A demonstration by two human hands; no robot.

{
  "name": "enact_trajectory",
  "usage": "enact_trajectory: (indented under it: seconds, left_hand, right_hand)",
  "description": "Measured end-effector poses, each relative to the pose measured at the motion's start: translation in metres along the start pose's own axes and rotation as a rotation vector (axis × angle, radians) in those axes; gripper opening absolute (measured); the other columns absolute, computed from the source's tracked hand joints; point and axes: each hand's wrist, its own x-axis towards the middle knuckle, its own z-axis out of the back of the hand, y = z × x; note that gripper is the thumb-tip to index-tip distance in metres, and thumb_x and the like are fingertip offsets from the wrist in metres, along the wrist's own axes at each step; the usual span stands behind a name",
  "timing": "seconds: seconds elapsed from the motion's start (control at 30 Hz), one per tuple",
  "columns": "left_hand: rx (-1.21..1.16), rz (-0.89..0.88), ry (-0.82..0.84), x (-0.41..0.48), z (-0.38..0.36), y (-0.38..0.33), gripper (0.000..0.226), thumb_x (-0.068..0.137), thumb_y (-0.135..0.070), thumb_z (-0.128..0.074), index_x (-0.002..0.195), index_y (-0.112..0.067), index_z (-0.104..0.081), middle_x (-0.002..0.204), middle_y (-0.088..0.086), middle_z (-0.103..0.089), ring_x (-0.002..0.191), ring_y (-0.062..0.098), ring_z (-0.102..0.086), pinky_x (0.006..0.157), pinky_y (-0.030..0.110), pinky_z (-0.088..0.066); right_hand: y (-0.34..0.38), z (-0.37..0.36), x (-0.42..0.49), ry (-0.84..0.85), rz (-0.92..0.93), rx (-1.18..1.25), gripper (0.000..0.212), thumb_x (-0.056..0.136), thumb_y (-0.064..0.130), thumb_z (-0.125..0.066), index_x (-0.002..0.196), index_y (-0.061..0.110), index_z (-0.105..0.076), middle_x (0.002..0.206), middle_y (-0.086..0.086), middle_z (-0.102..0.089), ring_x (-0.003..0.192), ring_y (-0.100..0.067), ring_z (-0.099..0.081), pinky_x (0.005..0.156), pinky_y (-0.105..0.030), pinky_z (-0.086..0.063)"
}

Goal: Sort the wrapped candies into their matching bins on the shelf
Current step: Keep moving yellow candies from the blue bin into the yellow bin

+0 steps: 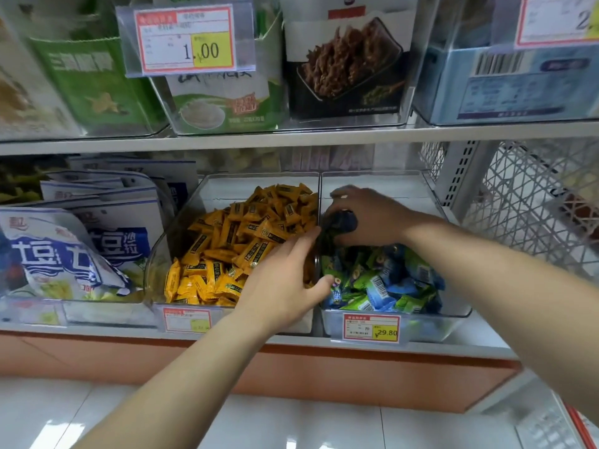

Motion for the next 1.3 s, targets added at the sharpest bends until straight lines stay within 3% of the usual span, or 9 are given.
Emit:
enact_trajectory:
  seconds: [0.07,0.13,0.23,0.4,0.63,0.77,1.0,1.13,1.3]
  left_hand:
    - [0.006,-0.003,0.001,0.0,-0.001,0.001,0.077,0.085,-0.06,-0.058,0.151,-0.039,-0.023,0.142,-0.01,-0.05,0.125,0.014,-0.049,0.092,0.027,-0.045]
    - [0.014,-0.007,0.002,0.001,-0.002,0.001,0.077,0.086,-0.06,-0.057,0.151,-0.039,-0.022,0.141,-0.009,-0.051,0.124,0.014,-0.05,0.092,0.029,-0.047]
    - [0.023,-0.01,0.0,0.001,-0.003,0.0,0.077,0.086,-0.059,-0.057,0.152,-0.037,-0.021,0.141,-0.008,-0.053,0.123,0.015,-0.052,0.093,0.03,-0.047]
    - [0.003,0.006,0.017,0.003,-0.001,-0.001,0.077,0.086,-0.058,-0.058,0.151,-0.038,-0.021,0.142,-0.008,-0.051,0.125,0.015,-0.051,0.096,0.031,-0.048]
    - [-0.005,0.008,0.039,0.003,0.001,-0.002,0.078,0.086,-0.057,-0.058,0.151,-0.038,-0.021,0.141,-0.007,-0.052,0.125,0.016,-0.052,0.096,0.033,-0.049]
    - [-0.037,0.018,0.049,0.005,0.003,0.0,0.075,0.085,-0.062,-0.057,0.15,-0.038,-0.026,0.143,-0.008,-0.05,0.128,0.015,-0.049,0.096,0.03,-0.045]
    - [-0.109,-0.04,-0.207,0.024,0.02,-0.021,0.056,0.09,-0.047,-0.062,0.142,-0.035,-0.045,0.136,-0.008,-0.055,0.128,0.015,-0.044,0.1,0.033,-0.043]
    - [-0.353,-0.108,-0.159,0.032,0.025,-0.035,0.042,0.092,-0.035,-0.067,0.133,-0.035,-0.057,0.124,-0.013,-0.062,0.115,0.001,-0.054,0.097,0.019,-0.044]
    - [-0.394,0.157,-0.221,0.037,0.036,-0.006,0.03,0.089,-0.034,-0.071,0.118,-0.038,-0.063,0.099,-0.021,-0.067,0.084,-0.007,-0.063,0.069,0.01,-0.05]
  right_hand:
    - [-0.012,0.001,-0.006,-0.132,-0.025,0.05,0.036,0.073,0.048,-0.076,0.102,0.032,-0.062,0.115,0.005,-0.051,0.103,-0.019,-0.053,0.078,-0.033,-0.042]
    - [-0.019,-0.001,-0.011,-0.043,-0.092,0.046,0.02,0.084,0.041,-0.071,0.098,0.028,-0.065,0.104,0.005,-0.06,0.097,-0.019,-0.059,0.075,-0.032,-0.044]
    - [-0.016,-0.013,-0.009,0.132,-0.208,0.009,0.025,0.096,0.041,-0.057,0.105,0.02,-0.069,0.102,-0.002,-0.069,0.093,-0.021,-0.063,0.085,-0.037,-0.052]
    - [-0.006,-0.019,0.005,0.106,-0.361,0.003,0.023,0.089,0.034,-0.061,0.073,0.019,-0.057,0.073,-0.004,-0.061,0.072,-0.024,-0.062,0.063,-0.032,-0.05]
    - [-0.002,-0.016,-0.008,-0.003,-0.406,0.075,0.013,0.086,0.026,-0.07,0.097,0.031,-0.073,0.107,0.0,-0.071,0.097,-0.024,-0.065,0.087,-0.04,-0.055]
    - [0.011,-0.002,-0.02,-0.161,-0.43,0.026,0.022,0.087,0.017,-0.063,0.085,0.038,-0.069,0.109,0.006,-0.07,0.098,-0.022,-0.065,0.082,-0.034,-0.053]
    - [0.038,0.038,-0.071,-0.449,-0.337,0.537,0.022,0.083,0.002,-0.069,0.084,0.023,-0.075,0.086,0.006,-0.073,0.077,-0.006,-0.065,0.063,-0.007,-0.045]
    - [0.055,0.037,-0.083,-0.417,-0.162,1.068,0.023,0.082,-0.008,-0.069,0.087,0.014,-0.072,0.087,-0.01,-0.075,0.079,-0.016,-0.072,0.07,-0.023,-0.057]
    - [0.036,0.024,-0.066,-0.565,-0.304,1.015,0.012,0.088,0.01,-0.072,0.096,0.019,-0.071,0.098,-0.009,-0.073,0.081,-0.025,-0.073,0.078,-0.034,-0.06]
